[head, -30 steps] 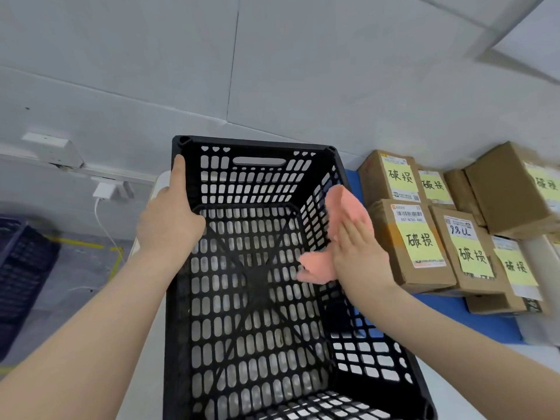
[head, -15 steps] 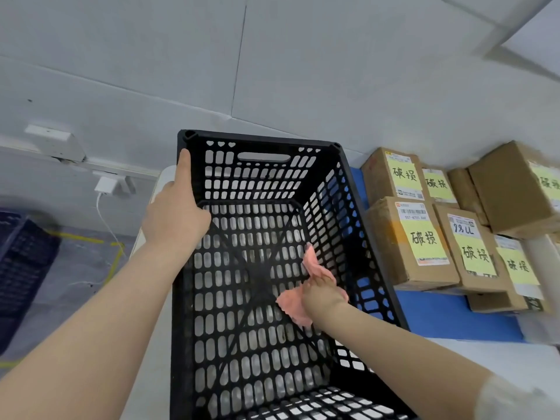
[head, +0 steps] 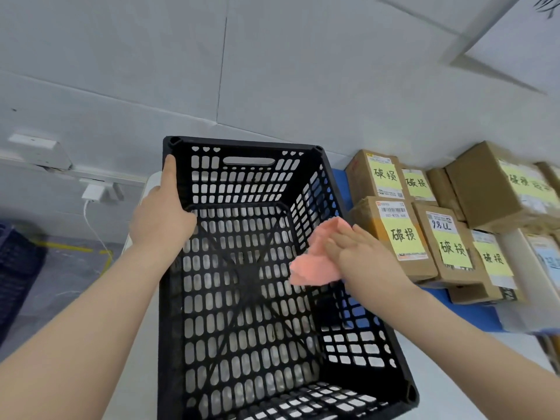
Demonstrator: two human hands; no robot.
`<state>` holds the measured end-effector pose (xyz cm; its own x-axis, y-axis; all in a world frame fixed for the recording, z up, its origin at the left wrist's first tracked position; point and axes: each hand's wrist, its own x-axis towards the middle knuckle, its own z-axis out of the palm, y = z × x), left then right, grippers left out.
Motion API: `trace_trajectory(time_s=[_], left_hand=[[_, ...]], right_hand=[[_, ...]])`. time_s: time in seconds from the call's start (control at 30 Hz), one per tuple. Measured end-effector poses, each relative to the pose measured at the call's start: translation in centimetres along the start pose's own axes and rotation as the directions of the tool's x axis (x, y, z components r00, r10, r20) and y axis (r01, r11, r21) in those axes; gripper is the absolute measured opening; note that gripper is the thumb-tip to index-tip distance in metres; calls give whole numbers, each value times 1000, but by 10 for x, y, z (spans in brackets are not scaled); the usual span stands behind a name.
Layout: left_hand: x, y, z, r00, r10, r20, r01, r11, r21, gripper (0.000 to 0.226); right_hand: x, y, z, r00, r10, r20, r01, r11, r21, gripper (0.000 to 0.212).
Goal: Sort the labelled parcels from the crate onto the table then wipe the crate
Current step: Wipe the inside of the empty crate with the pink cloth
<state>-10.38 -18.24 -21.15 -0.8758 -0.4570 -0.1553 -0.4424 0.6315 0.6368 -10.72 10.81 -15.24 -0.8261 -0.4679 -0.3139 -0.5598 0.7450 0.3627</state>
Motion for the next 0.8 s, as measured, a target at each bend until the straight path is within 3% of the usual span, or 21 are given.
trace_trajectory(time_s=[0.07, 0.17, 0.23, 0.27, 0.3, 0.37, 0.4, 0.47, 0.5, 0.57, 0.67, 0.73, 0.8], left_hand=[[-1, 1, 0, 1000, 5, 0, -5, 1000, 5, 101], [-2, 2, -2, 1000, -5, 1, 5, 1000, 15, 101], [-3, 2, -1, 1000, -14, 1, 14, 1000, 22, 100], [-3, 3, -1, 1000, -16, 4, 16, 1000, 21, 100], [-3, 3, -1, 1000, -13, 5, 13, 1000, 20, 99], [-2, 2, -2, 1000, -9, 7, 8, 1000, 23, 99], [-2, 1, -2, 1000, -12, 7, 12, 1000, 23, 99], [-3, 1, -2, 1000, -14, 8, 14, 1000, 23, 99], [-2, 1, -1, 1000, -10, 8, 9, 1000, 28, 99], [0, 1, -1, 1000, -1, 5, 0, 999, 38, 98], [1, 0, 0, 1000, -2, -4, 2, 999, 51, 97], [0, 0, 0, 1000, -3, -4, 3, 998, 62, 96], [0, -1, 0, 1000, 5, -5, -4, 998, 60, 96]], right_hand=[[-3, 3, 16, 999, -6, 31, 6, 1000, 1, 68], [-4, -13, 48, 994, -19, 106, 35, 988, -152, 50], [5, -25, 64, 977, 182, 109, -196, 972, 128, 49], [10, -31, 73, 967, 212, 144, -243, 939, 244, 49], [11, -40, 81, 962, 206, 180, -256, 909, 329, 47], [10, -60, 97, 930, 85, 357, -190, 943, 272, 44], [12, -71, 106, 892, 1, 453, -125, 962, 243, 46], [17, -90, 108, 734, -48, 678, -195, 940, 279, 51], [19, -94, 104, 652, 64, 756, -315, 929, 193, 47], [24, -96, 93, 561, 101, 821, -259, 964, 58, 39], [24, -89, 102, 574, 12, 819, -55, 998, 24, 41], [15, -84, 100, 624, -25, 781, 29, 1000, 8, 41], [7, -77, 90, 718, -74, 692, -22, 991, 129, 36]])
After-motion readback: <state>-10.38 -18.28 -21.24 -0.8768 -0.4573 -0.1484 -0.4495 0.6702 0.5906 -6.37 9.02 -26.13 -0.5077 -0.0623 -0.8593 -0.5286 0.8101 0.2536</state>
